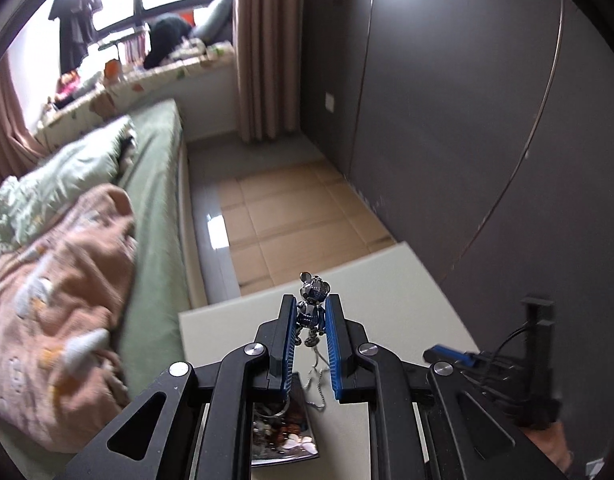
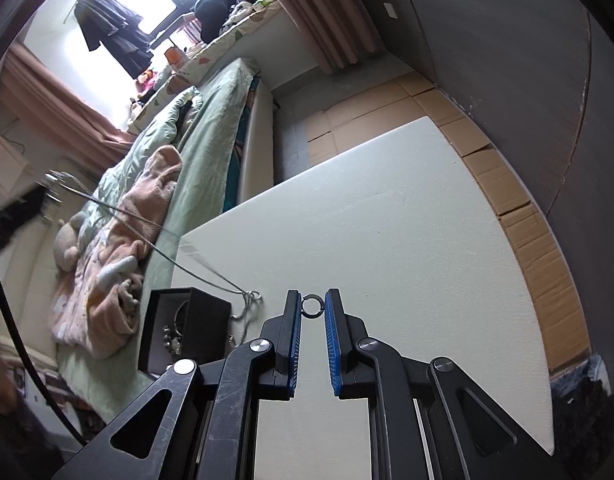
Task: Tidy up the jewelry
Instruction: 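Carry the ring over the black box with the right gripper and release it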
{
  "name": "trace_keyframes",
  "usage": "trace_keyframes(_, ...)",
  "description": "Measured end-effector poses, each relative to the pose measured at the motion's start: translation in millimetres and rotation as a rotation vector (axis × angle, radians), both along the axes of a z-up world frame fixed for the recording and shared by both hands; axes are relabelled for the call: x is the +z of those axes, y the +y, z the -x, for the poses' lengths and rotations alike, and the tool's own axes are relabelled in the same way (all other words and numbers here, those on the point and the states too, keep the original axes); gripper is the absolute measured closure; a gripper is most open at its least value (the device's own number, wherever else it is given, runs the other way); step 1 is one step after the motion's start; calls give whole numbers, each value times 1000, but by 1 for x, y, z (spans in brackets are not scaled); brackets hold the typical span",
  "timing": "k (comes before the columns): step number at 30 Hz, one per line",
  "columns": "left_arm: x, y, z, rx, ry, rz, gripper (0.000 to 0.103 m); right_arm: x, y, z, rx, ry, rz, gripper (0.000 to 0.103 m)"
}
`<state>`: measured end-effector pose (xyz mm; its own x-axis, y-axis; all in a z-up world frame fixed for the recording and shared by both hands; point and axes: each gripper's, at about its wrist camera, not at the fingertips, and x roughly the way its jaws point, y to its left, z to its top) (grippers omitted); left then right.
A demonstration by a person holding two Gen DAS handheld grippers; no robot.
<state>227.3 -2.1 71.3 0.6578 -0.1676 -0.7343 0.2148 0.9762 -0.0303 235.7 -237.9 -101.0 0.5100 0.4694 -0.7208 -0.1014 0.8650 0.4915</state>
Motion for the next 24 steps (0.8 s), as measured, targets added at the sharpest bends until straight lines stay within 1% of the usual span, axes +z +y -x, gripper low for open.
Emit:
trace_keyframes(6, 49, 14, 22, 14, -91, 9, 89, 1, 5, 0, 10, -8, -6, 89)
trace_keyframes(9, 71, 20, 30, 18, -134, 16, 103, -1, 10, -1, 17, -2, 0, 89)
trace_keyframes(12, 98, 25, 42, 25, -195, 24, 103, -3, 16, -1, 25, 2, 9, 89)
trace_keyframes(15, 116, 27, 50, 18, -228, 19, 103, -3, 22, -1, 31, 5, 17, 89)
trace_keyframes(17, 120, 28, 54, 7, -231, 16, 103, -4, 24, -1, 34, 9, 21, 89)
trace_keyframes(19, 117, 32, 55, 25, -223, 14, 103, -4, 27, 0, 38, 10, 24, 89)
trace_keyframes(21, 110, 37, 54, 42, -205, 15, 103, -4, 27, 2, 40, 8, 23, 89)
trace_keyframes(24, 93, 48, 51, 53, -167, 57, 103, 1, 28, 4, 53, -6, -10, 89)
